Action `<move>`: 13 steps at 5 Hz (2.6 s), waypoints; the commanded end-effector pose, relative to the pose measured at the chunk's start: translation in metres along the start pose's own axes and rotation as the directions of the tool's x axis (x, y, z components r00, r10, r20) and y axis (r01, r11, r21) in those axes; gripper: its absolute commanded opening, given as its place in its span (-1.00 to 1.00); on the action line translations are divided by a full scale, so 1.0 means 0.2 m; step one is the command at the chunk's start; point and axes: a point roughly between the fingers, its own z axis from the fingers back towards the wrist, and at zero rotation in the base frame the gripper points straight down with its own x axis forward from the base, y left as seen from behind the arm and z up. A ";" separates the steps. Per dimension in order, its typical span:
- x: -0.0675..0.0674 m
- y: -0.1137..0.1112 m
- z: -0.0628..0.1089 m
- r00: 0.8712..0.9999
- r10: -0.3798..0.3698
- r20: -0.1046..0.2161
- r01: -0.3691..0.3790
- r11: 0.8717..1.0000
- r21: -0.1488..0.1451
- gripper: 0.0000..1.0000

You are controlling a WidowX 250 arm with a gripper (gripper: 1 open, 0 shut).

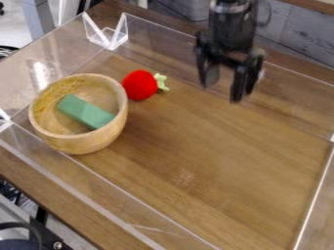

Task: Move the red fruit to the left

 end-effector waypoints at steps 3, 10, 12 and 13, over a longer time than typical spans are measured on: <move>-0.11 -0.03 0.15 0.997 -0.054 0.059 0.052 0.998 0.048 1.00; -0.15 -0.23 0.15 0.997 -0.049 0.060 0.043 0.995 0.091 1.00; -0.18 -0.32 0.20 0.997 0.024 0.071 -0.031 0.995 0.097 1.00; -0.18 -0.49 0.20 0.994 0.074 0.076 -0.082 0.991 0.106 -1.00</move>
